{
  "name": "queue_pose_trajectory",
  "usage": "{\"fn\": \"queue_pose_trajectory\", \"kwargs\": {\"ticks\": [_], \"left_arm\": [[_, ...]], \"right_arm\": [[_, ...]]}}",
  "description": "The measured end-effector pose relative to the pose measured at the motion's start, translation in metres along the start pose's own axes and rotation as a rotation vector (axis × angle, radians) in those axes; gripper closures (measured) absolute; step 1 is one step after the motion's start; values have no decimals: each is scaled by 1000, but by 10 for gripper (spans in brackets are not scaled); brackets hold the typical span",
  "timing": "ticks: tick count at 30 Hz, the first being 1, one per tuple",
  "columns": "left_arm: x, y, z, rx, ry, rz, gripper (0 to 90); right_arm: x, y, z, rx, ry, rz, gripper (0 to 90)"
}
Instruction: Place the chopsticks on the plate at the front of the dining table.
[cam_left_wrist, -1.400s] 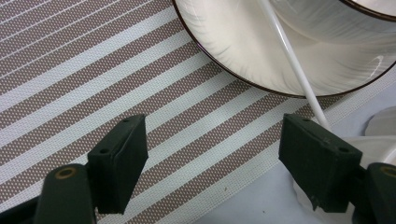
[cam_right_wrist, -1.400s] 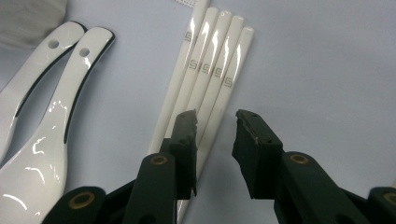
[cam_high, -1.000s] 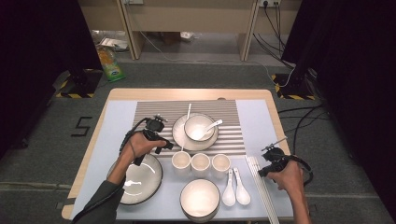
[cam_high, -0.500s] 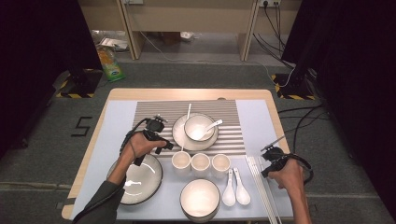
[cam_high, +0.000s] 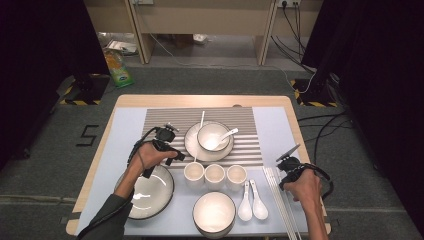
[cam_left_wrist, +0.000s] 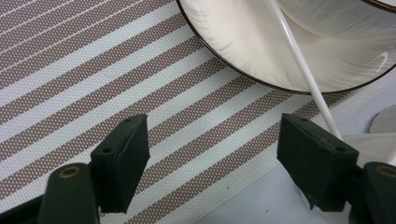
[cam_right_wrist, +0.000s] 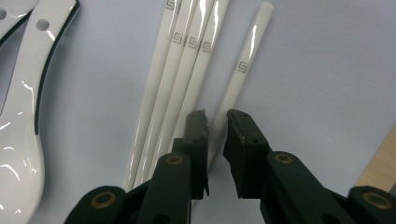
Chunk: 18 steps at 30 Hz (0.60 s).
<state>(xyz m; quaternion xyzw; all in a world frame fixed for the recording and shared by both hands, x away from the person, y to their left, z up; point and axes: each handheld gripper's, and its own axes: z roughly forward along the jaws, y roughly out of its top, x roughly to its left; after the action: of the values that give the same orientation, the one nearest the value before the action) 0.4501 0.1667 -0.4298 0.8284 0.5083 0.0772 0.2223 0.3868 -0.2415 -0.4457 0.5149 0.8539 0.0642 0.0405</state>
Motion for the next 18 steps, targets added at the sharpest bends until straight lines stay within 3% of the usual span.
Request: {"fn": "queue_pose_trajectory", "kwargs": {"ticks": [12,18], "left_arm": [[-1,0,1,2,2,1,248],[-1,1,1,-5,1,0,250]], "right_arm": [[0,-2,3,25,2,12,771],[-2,4,4,58,6,26,826]]}}
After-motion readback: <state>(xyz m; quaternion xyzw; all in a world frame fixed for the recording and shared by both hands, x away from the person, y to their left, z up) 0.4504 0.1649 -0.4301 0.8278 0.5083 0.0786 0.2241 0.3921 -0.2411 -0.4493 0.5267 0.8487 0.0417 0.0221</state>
